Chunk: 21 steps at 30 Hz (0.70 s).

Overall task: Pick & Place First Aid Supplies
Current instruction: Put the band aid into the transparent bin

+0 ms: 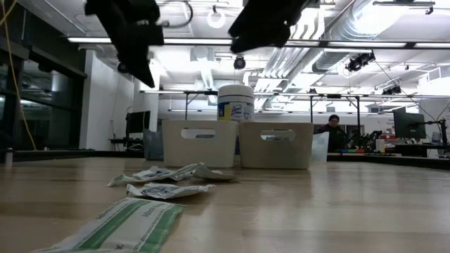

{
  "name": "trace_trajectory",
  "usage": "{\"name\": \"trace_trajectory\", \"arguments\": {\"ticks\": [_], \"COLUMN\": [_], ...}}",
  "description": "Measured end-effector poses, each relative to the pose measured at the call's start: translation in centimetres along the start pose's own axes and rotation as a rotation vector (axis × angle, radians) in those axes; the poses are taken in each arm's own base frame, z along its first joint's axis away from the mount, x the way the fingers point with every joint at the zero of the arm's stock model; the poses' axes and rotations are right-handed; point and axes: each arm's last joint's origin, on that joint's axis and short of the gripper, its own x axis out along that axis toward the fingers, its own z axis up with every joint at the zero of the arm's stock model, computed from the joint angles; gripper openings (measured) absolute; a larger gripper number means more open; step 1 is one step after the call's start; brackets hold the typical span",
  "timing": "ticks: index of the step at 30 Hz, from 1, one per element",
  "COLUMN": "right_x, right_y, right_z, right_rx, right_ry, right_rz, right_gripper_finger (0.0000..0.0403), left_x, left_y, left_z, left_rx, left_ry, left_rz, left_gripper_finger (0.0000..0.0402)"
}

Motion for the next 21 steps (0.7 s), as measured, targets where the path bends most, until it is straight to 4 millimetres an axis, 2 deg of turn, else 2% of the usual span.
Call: {"name": "trace_trajectory", "arguments": {"ticks": [4, 13, 21], "right_x": [2.3, 6.6, 9.4], "right_y": [0.7, 2.0, 3.0], "right_z": [-0.7, -2.8, -4.5], "right_rx": [0.096, 0.607, 0.894], "right_ry": [0.025, 0.182, 0.265], "right_rz": [0.082, 0.230, 0.233], "right_gripper_finger": [0.0236, 0.0236, 0.0236], "left_x": [-1.5, -2.6, -3.1], "left_y": [-3.4, -10.5, -14.6], "left_z": [-0.3, -1.2, -2.1], "left_rx": [0.023, 0.132, 0.138], "left_ry": [0.017, 0.035, -0.025], "left_rz": [0.040, 0.098, 0.147], "left_gripper_finger": [0.0115, 0.0114, 0.0114]}}
